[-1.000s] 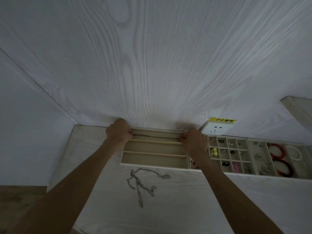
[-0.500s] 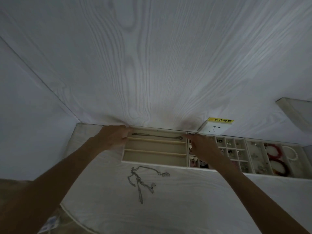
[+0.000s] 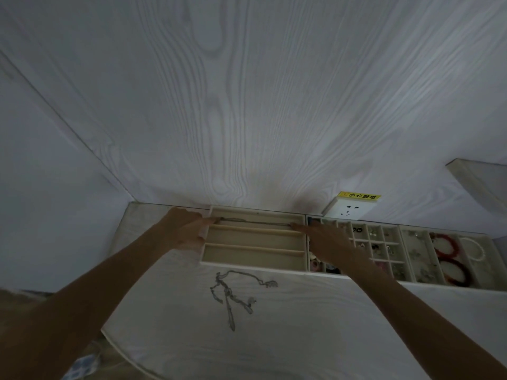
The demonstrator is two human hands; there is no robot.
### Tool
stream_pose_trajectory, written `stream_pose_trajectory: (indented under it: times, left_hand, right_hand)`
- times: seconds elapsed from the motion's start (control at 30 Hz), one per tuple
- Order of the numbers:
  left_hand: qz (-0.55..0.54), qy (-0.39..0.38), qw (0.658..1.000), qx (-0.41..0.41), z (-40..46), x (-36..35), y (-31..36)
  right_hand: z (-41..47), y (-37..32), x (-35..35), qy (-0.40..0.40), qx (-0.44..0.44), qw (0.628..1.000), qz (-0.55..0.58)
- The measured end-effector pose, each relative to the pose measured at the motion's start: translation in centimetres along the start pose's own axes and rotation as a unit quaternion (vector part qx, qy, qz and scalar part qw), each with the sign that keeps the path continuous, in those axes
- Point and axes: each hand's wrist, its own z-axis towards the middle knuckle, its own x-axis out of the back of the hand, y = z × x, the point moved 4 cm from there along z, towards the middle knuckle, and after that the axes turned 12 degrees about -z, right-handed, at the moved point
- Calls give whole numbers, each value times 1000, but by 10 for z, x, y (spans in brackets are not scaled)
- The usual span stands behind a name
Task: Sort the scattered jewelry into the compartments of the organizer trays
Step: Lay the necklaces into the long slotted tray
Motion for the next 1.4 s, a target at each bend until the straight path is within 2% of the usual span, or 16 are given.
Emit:
stream_pose_trajectory:
  times: [0.2,0.4,0.8,1.0,1.1,1.2,1.33,1.4]
  left_hand:
    - [69,4,997,-28,-2,4,12]
    - [149,-25,988,-36,0,12,27]
    - [128,-29,991,-16,4,12,25]
    - [116,8,993,-15,3,14,24]
    - [54,86,995,-6,-11,24,28]
    - [-70,208,975,-44,-46,26,40]
    - [-89,211,972,-49,-76,-6,44]
    - [-94,226,969,-45,-80,-20,40]
  right_hand:
    - [2,-2,2,19,-12,1000,5]
    - [1,-1,5,40,-18,999,7]
    - [2,2,3,73,-22,997,18]
    - [-12,-9,25,185,1,978,96]
    - [-33,-29,30,236,59,958,151]
    - [-54,-54,16,252,108,953,133]
    - [-68,-75,-11,233,122,957,122]
    - [-67,-72,-12,250,94,954,136]
